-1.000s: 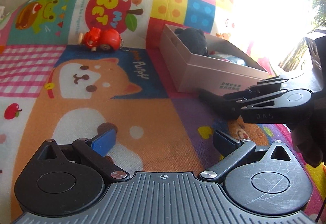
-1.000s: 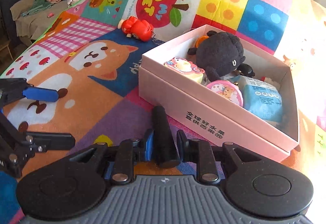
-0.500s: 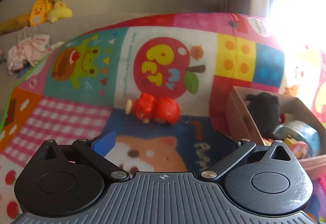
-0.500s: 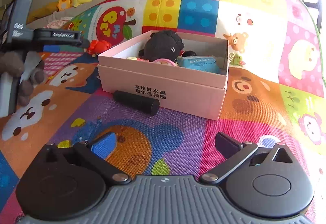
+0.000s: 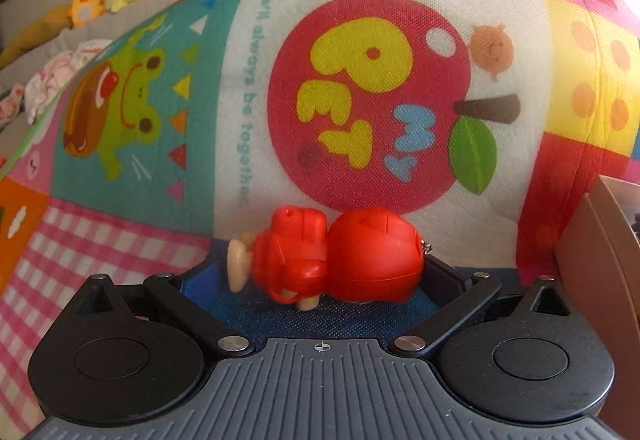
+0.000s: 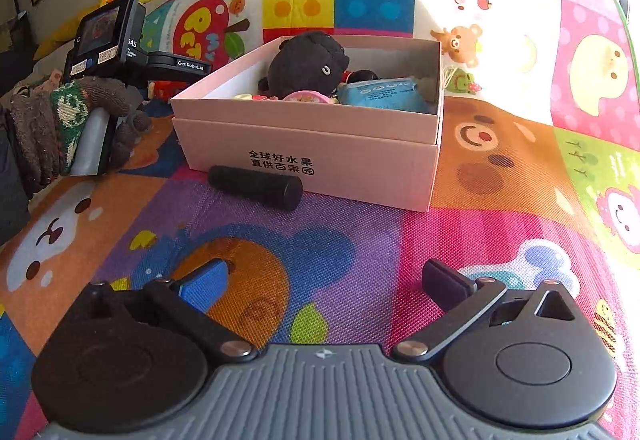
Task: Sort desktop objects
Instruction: 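Grasp the red hooded doll with the left tool, then set the red doll on the mat beside the box with the left tool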
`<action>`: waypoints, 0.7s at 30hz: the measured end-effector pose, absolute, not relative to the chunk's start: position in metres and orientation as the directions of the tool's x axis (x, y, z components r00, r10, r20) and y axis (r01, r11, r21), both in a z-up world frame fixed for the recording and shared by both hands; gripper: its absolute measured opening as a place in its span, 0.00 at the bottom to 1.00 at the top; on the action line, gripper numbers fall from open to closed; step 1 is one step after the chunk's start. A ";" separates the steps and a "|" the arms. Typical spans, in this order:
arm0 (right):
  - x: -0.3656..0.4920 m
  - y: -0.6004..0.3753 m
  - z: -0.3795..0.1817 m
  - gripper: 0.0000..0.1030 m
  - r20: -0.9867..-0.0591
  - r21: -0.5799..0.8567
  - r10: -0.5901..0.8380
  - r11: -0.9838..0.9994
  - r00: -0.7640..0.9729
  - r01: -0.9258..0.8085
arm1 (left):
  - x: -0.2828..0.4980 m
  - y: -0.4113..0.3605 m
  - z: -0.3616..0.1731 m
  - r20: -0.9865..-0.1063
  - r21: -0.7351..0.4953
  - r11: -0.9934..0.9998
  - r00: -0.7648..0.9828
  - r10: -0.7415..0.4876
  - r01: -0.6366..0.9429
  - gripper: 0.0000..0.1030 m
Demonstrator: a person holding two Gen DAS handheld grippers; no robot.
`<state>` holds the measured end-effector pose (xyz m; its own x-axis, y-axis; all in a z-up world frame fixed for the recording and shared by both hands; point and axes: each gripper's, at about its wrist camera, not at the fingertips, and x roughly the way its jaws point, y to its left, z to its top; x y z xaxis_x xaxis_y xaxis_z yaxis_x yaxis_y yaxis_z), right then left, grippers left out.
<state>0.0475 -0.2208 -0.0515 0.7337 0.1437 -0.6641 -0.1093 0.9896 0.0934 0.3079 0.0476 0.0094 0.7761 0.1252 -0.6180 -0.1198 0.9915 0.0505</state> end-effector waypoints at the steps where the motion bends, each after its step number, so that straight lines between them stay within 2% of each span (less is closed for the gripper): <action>1: 0.047 -0.221 -0.052 1.00 -0.664 0.093 0.144 0.990 0.734 -0.109 | 0.306 0.046 0.011 -0.608 0.072 0.992 0.784 0.126 -0.104 0.95; 7: 0.048 -0.221 -0.052 1.00 -0.665 0.091 0.142 0.990 0.733 -0.109 | 0.272 0.040 0.018 -0.593 0.116 0.993 0.801 0.085 -0.020 0.95; 11: 0.049 -0.221 -0.052 1.00 -0.667 0.088 0.142 0.990 0.732 -0.111 | 0.205 0.032 0.028 -0.602 0.091 0.990 0.798 -0.033 0.109 0.95; 14: 0.050 -0.220 -0.052 1.00 -0.671 0.080 0.140 0.990 0.728 -0.117 | 0.146 0.024 0.037 -0.610 0.033 0.981 0.782 -0.130 0.190 0.95; 17: 0.050 -0.234 -0.048 1.00 -0.666 0.144 0.180 0.983 0.724 -0.112 | 0.106 0.014 0.041 -0.619 -0.073 0.968 0.750 -0.232 0.239 0.95; 21: 0.031 -0.254 -0.035 1.00 -0.645 0.134 0.102 0.991 0.758 -0.020 | 0.083 -0.016 0.040 -0.614 -0.200 0.937 0.709 -0.347 0.285 0.95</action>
<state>0.0312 -0.2540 -0.0347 0.7575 0.1023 -0.6447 -0.0201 0.9908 0.1337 0.0834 -0.0160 0.0404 0.7093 -0.3470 -0.6135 0.2854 0.9373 -0.2001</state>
